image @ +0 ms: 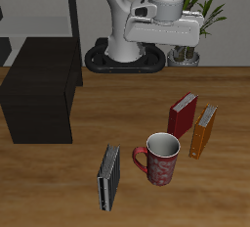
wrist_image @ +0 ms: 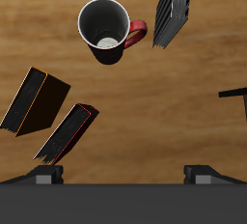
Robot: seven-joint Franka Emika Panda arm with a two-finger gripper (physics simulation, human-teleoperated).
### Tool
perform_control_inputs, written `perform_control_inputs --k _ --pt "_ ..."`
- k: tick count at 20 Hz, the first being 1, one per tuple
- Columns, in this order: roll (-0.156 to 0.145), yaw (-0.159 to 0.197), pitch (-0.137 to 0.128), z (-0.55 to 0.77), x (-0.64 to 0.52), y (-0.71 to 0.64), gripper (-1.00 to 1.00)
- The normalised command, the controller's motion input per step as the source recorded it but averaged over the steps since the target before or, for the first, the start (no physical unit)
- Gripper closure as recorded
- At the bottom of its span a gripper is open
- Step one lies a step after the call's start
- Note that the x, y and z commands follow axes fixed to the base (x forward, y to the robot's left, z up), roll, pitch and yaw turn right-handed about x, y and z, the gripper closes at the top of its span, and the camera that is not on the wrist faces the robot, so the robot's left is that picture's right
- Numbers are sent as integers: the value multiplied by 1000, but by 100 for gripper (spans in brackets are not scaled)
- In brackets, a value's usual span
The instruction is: Place the red book upright on top of the shelf
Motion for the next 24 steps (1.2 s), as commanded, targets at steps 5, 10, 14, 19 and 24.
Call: perform_control_inputs --k 5,10,14,19,24 --pt "-11 -26 -17 -154 32 392 -100" --pt "8 -24 -8 -120 45 280 -100" --pt "11 -34 -31 -191 8 286 -100" --pt "7 -51 -28 -125 65 60 -100" --pt "-12 -54 -35 -230 39 23 -100"
